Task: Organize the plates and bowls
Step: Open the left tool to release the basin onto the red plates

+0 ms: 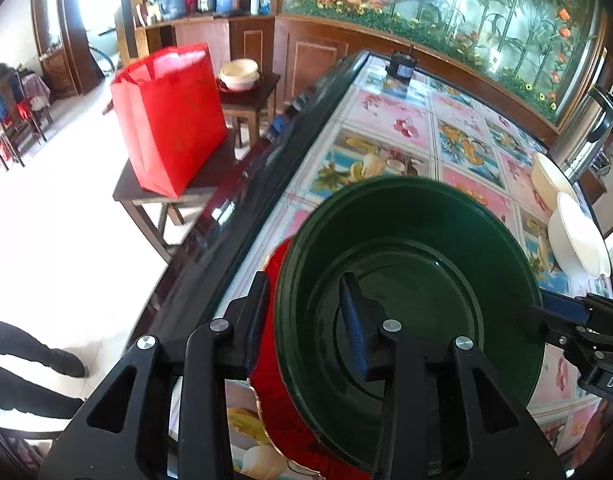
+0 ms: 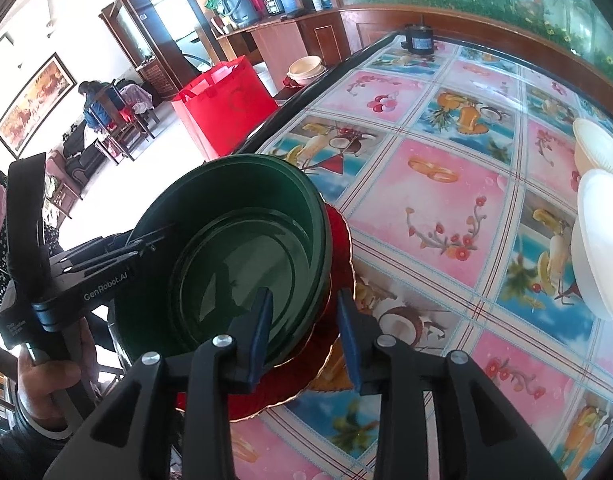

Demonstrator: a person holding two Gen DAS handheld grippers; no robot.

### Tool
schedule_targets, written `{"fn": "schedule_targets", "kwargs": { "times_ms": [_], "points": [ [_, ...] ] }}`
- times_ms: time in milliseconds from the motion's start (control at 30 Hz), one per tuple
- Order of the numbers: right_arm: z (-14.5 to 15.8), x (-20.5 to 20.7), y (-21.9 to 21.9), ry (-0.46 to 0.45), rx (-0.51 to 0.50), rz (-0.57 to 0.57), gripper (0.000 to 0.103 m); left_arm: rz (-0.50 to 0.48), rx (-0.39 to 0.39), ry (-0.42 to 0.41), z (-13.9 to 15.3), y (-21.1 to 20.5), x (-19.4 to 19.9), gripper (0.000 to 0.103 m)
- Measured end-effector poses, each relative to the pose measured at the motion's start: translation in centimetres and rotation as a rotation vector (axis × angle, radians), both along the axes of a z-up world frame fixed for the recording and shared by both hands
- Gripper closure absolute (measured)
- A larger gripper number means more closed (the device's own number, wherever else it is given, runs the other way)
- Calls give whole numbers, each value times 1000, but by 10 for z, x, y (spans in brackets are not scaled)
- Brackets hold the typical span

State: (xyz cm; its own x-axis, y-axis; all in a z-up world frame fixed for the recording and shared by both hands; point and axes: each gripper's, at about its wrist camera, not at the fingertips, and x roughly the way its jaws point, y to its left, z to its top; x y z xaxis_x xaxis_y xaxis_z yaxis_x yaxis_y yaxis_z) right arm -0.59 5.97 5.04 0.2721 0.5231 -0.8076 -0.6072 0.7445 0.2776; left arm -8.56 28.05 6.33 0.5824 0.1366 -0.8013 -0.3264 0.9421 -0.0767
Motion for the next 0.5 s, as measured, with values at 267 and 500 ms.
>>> {"fn": "schedule_targets", "kwargs": {
  "times_ms": [267, 500],
  "points": [
    [18, -9, -16, -35, 37, -17, 51, 34, 91, -139, 40, -7, -15, 41],
    [26, -11, -39, -40, 76, -57, 41, -31, 69, -228, 63, -40, -18, 36]
  ]
}}
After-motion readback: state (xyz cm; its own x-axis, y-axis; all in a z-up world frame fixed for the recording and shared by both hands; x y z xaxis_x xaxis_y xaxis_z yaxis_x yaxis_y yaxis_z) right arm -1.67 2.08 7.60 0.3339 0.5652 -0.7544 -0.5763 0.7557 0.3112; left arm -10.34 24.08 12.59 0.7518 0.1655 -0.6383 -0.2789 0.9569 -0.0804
